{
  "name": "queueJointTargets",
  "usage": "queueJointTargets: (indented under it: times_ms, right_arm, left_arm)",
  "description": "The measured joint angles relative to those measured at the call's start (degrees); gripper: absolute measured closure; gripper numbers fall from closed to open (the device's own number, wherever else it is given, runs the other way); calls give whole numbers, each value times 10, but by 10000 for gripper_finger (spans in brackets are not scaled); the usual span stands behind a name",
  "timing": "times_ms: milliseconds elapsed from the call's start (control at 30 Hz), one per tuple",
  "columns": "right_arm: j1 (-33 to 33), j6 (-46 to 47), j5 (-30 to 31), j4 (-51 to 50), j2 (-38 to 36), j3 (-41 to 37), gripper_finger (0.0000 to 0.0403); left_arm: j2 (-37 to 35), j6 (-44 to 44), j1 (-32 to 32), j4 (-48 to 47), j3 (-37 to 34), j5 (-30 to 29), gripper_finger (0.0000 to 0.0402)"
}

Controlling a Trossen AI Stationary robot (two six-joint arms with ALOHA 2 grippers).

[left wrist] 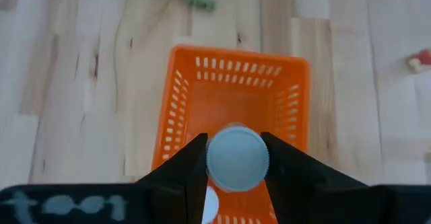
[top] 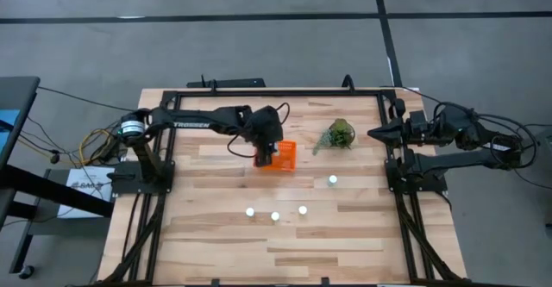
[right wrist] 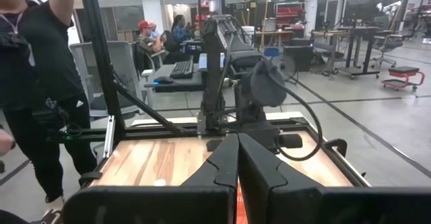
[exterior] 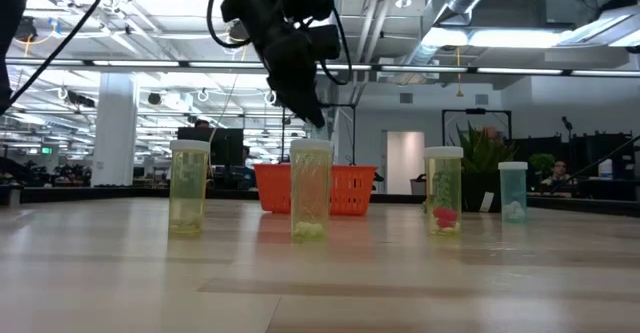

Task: Pick and place pill bottles into a basket
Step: Put the left blue pill bottle into the orange bin

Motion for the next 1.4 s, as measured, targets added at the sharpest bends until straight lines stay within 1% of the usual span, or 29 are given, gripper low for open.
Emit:
queueJointTargets:
  times_ms: [67,133,200,467,700,933,1000,1400]
  right_arm:
    - [0,0,0,-1,0,0,403]
    - [0,0,0,-2,0,0,403]
    - [0,0,0,-5,0,0,403]
    - [0,0,0,-10,0,0,403]
    - [0,0,0,-10,0,0,403]
    - [0,0,0,-10,0,0,403]
    - [0,0,0,-11,0,0,403]
    - [0,0,0,-13,0,0,403]
  left_arm:
    - [6,4,2,12,4,-7,287]
    - [7,5,5,1,3,-7,287]
    - [17,7,6,20,4,-9,287]
    - [71,15,7,-5,22,-21,287]
    - [72,23,8,-1,27,-40,287]
    - [83,23,9,-4,26,-37,287]
    - [88,23,9,11,28,-33,287]
    - [90,23,9,-15,27,-26,287]
